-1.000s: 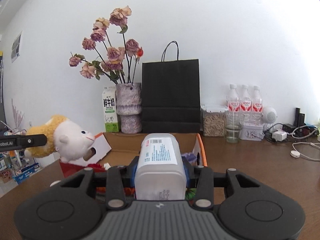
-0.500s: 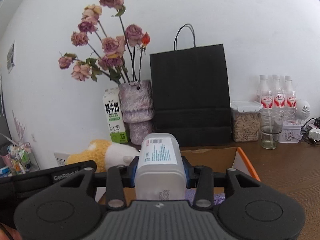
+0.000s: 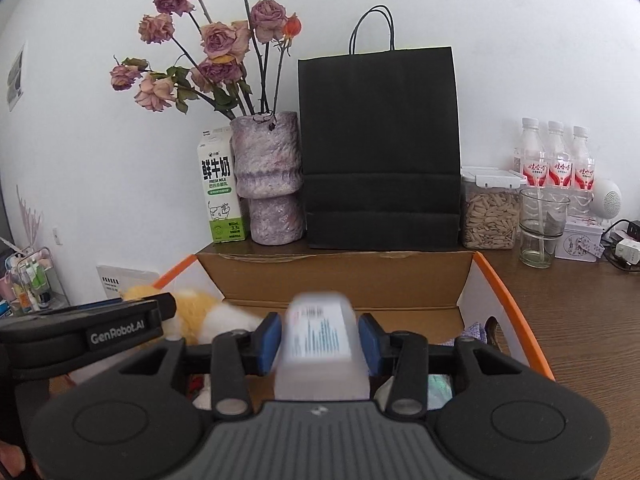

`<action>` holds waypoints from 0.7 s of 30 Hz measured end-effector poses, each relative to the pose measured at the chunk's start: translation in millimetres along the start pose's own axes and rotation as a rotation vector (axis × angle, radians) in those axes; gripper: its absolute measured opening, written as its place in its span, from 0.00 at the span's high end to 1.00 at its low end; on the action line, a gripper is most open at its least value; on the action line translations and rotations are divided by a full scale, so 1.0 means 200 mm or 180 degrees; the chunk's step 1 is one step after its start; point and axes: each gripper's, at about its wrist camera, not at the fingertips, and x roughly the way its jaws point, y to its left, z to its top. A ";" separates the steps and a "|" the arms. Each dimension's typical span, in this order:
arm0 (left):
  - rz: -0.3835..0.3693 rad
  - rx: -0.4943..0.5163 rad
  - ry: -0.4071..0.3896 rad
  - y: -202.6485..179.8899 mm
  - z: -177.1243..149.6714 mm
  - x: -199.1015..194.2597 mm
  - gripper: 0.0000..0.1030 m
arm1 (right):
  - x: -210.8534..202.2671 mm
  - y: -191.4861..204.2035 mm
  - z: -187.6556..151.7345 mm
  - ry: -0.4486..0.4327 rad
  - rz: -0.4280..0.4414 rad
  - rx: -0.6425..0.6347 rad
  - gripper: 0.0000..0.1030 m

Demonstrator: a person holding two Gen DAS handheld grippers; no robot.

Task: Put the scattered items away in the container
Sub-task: 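Lower plush toy and white bottle into the box and open both tools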

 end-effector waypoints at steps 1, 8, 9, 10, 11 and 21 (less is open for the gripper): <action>0.0014 -0.0005 -0.0062 0.00 0.00 -0.02 0.12 | -0.02 -0.01 0.00 -0.0045 -0.0027 0.0021 0.20; 0.0070 -0.0111 -0.0382 0.02 0.00 -0.11 0.00 | -0.11 -0.03 0.01 -0.0188 -0.0048 0.0058 0.00; 0.0064 -0.0095 -0.0388 0.01 0.00 -0.11 0.00 | -0.12 -0.02 0.01 -0.0198 -0.0057 0.0040 0.00; 0.0064 -0.0088 -0.0396 0.01 0.00 -0.11 0.00 | -0.13 -0.02 0.01 -0.0210 -0.0071 0.0031 0.00; 0.0062 -0.0085 -0.0405 0.01 0.00 -0.11 0.00 | -0.13 -0.02 0.01 -0.0219 -0.0080 0.0020 0.00; -0.0010 -0.0032 -0.0541 0.01 -0.03 -0.18 0.00 | -0.23 -0.02 -0.01 -0.0301 -0.0144 -0.0034 0.00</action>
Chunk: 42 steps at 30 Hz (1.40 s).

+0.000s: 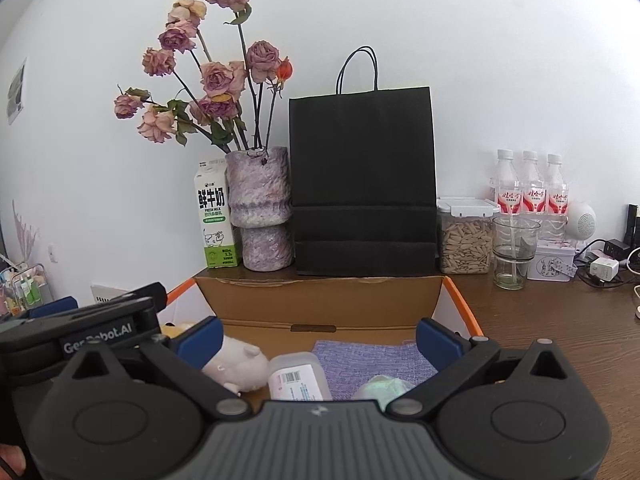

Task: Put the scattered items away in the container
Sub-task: 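Lower plush toy and white bottle into the box and open both tools, then withdraw both tools from the box toward the white bottle caps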

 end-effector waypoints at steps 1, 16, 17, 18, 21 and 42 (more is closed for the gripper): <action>-0.0010 0.0006 -0.0009 0.00 0.00 -0.01 0.00 | -0.01 0.00 -0.01 -0.0012 -0.0018 -0.0015 0.00; -0.0122 0.0244 -0.0269 0.06 -0.10 -0.21 0.00 | -0.25 -0.11 -0.14 -0.0277 -0.0174 -0.0120 0.00; -0.0118 0.0249 -0.0282 0.07 -0.11 -0.23 0.00 | -0.27 -0.12 -0.15 -0.0297 -0.0181 -0.0135 0.00; -0.0106 0.0255 -0.0298 0.08 -0.11 -0.24 0.00 | -0.29 -0.12 -0.16 -0.0314 -0.0196 -0.0150 0.00; -0.0081 0.0279 -0.0304 0.11 -0.13 -0.27 0.00 | -0.33 -0.14 -0.20 -0.0356 -0.0262 -0.0185 0.00; 0.0089 0.0221 -0.0007 0.31 -0.25 -0.42 0.00 | -0.49 -0.24 -0.37 -0.0168 -0.0464 -0.0225 0.00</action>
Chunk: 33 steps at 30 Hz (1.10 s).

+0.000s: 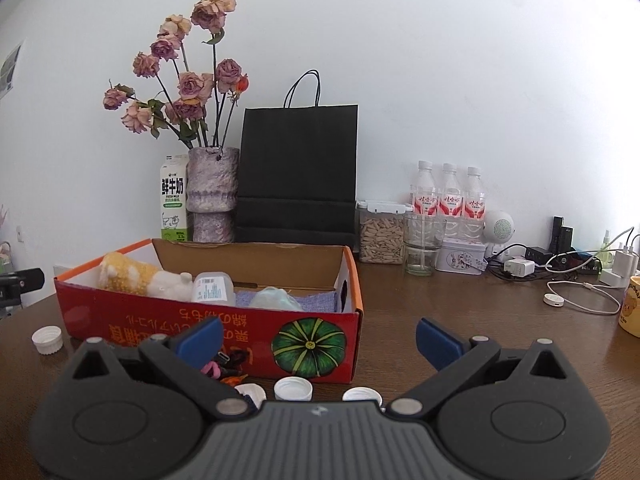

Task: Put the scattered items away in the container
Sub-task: 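Withdraw both tools from the box toward the white bottle caps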

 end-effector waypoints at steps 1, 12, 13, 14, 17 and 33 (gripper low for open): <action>-0.0013 -0.0029 0.0014 0.01 0.00 0.00 0.00 | 0.00 0.00 -0.01 0.0021 -0.0009 -0.0007 0.00; -0.0016 -0.0056 0.0383 0.08 -0.02 -0.01 0.00 | -0.07 -0.10 -0.05 0.0206 -0.0089 0.0049 0.00; -0.0004 -0.0040 0.0382 0.08 -0.02 -0.01 0.00 | -0.08 -0.10 -0.05 0.0223 -0.0103 0.0047 0.00; 0.0007 -0.0021 0.0386 0.08 -0.02 -0.02 0.00 | -0.08 -0.11 -0.06 0.0244 -0.0116 0.0041 0.00; 0.0024 0.0020 0.0409 0.08 -0.03 -0.04 0.00 | -0.09 -0.14 -0.06 0.0345 -0.0129 0.0008 0.00; 0.0070 0.0017 0.0681 0.10 -0.04 0.00 0.00 | 0.20 -0.17 -0.09 0.1173 -0.0117 0.0096 0.41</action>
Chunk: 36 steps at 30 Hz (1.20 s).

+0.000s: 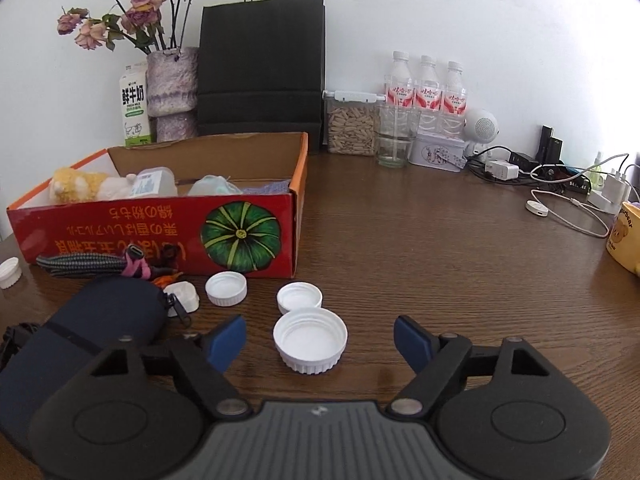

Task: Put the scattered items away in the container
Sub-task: 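Withdraw both tools from the box toward the white bottle caps, then grasp a white bottle cap with the right tool while the left grasps another cap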

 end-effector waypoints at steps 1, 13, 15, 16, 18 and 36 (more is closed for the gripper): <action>-0.0004 -0.0001 0.0014 0.00 0.00 0.00 0.00 | 0.01 0.00 0.00 0.0020 0.0059 0.0025 0.50; -0.0002 0.0246 0.0391 -0.07 0.00 0.12 0.00 | -0.06 0.01 -0.01 -0.0188 0.0135 -0.0028 0.62; 0.0040 0.0241 0.0395 -0.07 0.01 0.15 0.00 | -0.06 0.01 0.00 -0.0207 0.0129 -0.0031 0.62; 0.0058 0.0257 0.0409 -0.08 0.02 0.17 0.00 | -0.06 0.01 0.00 -0.0215 0.0120 -0.0034 0.62; 0.0085 0.0313 0.0454 -0.10 0.02 0.20 0.00 | -0.07 0.01 0.00 -0.0230 0.0102 -0.0038 0.62; -0.0075 0.0330 0.0691 -0.13 0.03 0.29 0.28 | -0.09 0.16 0.02 -0.0429 0.0249 -0.0120 0.62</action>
